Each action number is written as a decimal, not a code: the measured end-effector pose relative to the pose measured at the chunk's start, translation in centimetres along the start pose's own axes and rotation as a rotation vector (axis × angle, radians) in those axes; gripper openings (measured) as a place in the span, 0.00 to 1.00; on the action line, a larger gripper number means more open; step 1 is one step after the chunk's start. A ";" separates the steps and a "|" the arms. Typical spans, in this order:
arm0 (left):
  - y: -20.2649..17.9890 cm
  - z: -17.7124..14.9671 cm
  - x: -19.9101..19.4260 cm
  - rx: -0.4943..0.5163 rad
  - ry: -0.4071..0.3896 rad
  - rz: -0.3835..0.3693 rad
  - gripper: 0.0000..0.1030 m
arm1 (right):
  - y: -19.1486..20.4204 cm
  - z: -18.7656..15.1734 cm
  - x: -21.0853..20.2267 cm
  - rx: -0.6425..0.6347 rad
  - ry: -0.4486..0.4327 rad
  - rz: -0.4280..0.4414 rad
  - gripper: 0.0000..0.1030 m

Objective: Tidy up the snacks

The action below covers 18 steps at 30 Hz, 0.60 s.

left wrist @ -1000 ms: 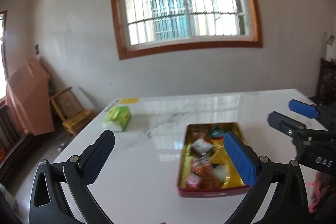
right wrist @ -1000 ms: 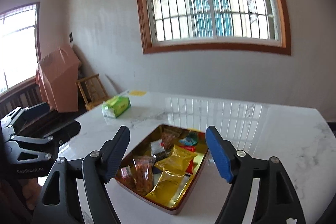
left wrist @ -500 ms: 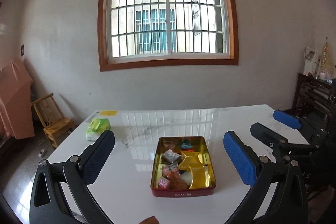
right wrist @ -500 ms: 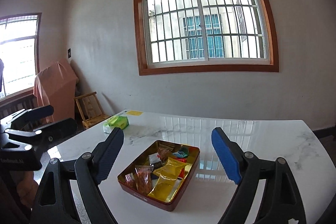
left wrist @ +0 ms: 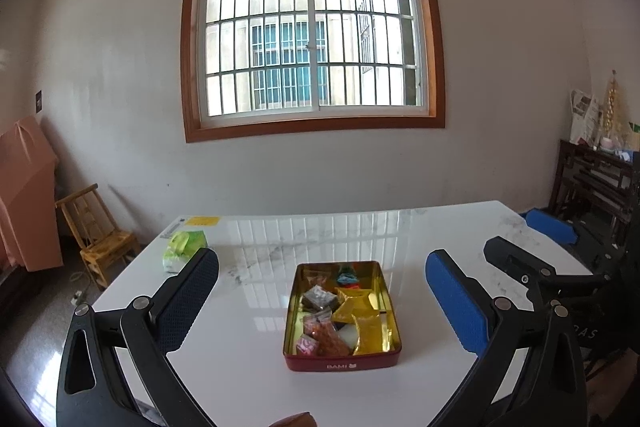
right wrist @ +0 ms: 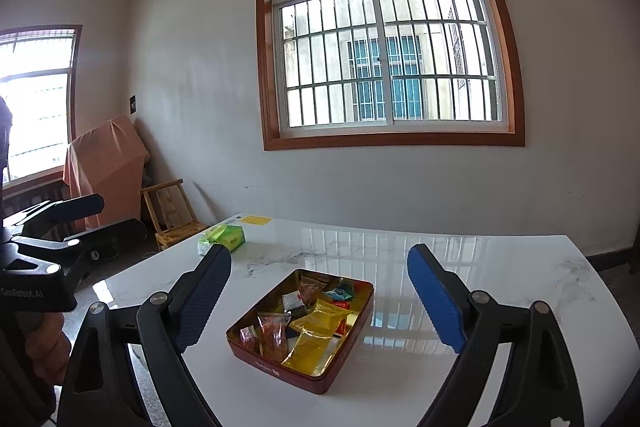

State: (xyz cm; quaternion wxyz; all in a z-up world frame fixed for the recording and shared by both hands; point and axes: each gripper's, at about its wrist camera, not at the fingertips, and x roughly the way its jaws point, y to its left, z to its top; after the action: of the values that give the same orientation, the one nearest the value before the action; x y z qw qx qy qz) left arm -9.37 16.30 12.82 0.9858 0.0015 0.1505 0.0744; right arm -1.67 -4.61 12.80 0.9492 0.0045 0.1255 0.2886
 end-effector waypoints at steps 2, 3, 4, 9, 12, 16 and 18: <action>0.1 -0.1 0.1 -0.010 0.002 0.004 1.00 | -0.1 -0.1 0.2 0.002 0.012 -0.001 0.88; 0.2 -0.1 0.2 -0.013 0.007 0.008 1.00 | -0.2 -0.2 0.3 0.008 0.017 0.000 0.88; 0.2 -0.2 0.3 -0.015 0.011 0.010 1.00 | -0.2 -0.3 0.2 0.010 0.018 0.003 0.88; 0.5 -0.7 0.9 -0.025 0.034 0.021 1.00 | 0.2 -0.5 0.2 0.000 0.022 0.008 0.88; 0.5 -1.0 1.2 -0.026 0.045 0.035 1.00 | 0.2 -0.6 0.3 -0.003 0.029 0.009 0.88; 0.5 -1.4 1.7 -0.021 0.057 0.050 1.00 | 0.2 -0.9 0.4 0.004 0.041 0.013 0.89; 0.5 -1.5 1.8 -0.019 0.060 0.053 1.00 | 0.2 -1.0 0.5 0.005 0.045 0.015 0.89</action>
State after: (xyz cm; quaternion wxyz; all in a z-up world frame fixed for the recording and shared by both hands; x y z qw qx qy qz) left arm -8.20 17.04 10.85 0.9785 -0.0062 0.1790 0.1022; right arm -1.61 -4.27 11.78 0.9439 0.0011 0.1473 0.2956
